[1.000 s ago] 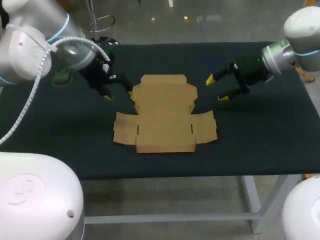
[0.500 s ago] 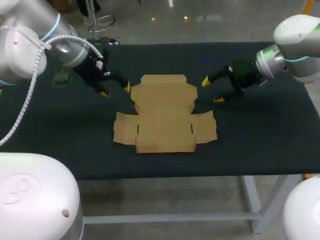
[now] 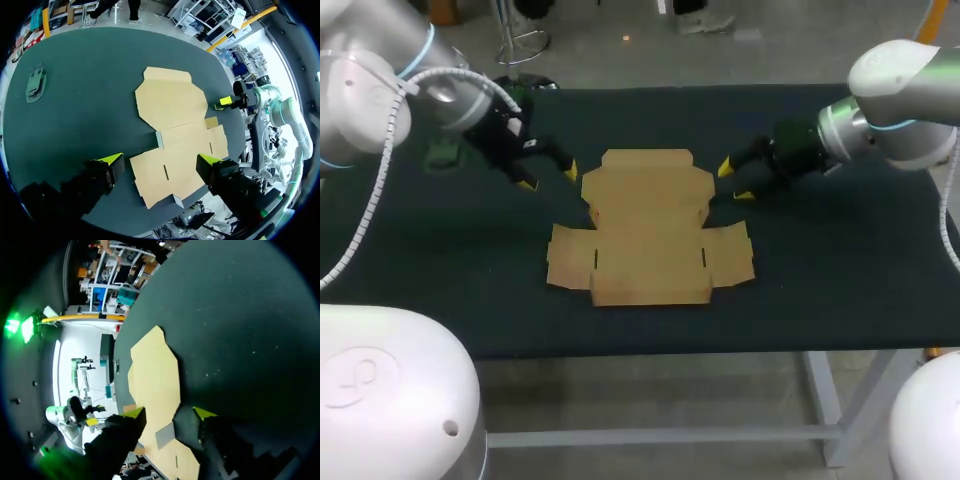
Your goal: Assemble the packaging by folding the flat box into shape, placing the metal phone stand inside, and closing the box properly
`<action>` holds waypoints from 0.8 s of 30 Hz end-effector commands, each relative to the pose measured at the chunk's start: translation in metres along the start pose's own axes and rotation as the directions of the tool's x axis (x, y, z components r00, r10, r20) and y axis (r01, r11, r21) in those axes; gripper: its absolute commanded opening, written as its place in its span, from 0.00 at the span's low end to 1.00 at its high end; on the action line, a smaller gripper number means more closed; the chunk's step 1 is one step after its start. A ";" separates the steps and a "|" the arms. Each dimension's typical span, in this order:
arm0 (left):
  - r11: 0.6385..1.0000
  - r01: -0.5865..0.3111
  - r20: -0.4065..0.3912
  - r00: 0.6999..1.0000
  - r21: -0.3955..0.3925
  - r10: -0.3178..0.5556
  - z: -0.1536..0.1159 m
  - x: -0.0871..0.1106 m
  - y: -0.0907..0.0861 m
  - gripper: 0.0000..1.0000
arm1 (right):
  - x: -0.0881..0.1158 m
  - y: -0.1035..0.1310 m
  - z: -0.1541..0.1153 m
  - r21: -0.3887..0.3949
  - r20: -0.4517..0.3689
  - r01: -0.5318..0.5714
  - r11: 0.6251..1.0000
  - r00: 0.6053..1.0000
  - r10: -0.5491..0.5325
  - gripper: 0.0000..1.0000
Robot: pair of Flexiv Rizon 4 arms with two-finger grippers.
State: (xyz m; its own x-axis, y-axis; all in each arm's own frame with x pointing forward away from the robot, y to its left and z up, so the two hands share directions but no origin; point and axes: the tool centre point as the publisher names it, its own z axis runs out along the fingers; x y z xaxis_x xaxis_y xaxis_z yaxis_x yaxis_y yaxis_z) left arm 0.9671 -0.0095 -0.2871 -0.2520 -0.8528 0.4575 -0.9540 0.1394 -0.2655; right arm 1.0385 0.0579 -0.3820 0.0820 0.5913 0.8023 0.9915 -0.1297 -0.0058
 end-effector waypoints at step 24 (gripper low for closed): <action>0.999 0.045 -0.001 0.999 -0.006 -0.045 0.004 -0.017 -0.001 1.00 | -0.011 0.036 0.046 0.032 -0.003 0.040 0.999 0.999 -0.040 0.48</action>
State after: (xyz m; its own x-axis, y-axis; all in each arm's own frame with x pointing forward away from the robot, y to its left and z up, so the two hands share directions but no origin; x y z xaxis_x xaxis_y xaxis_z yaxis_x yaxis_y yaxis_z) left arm 0.9721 0.0036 -0.2979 -0.2115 -0.8548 0.4739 -0.9643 0.1035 -0.2437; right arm 1.0712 0.0841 -0.4115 0.0449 0.6050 0.7950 0.9955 -0.0938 0.0152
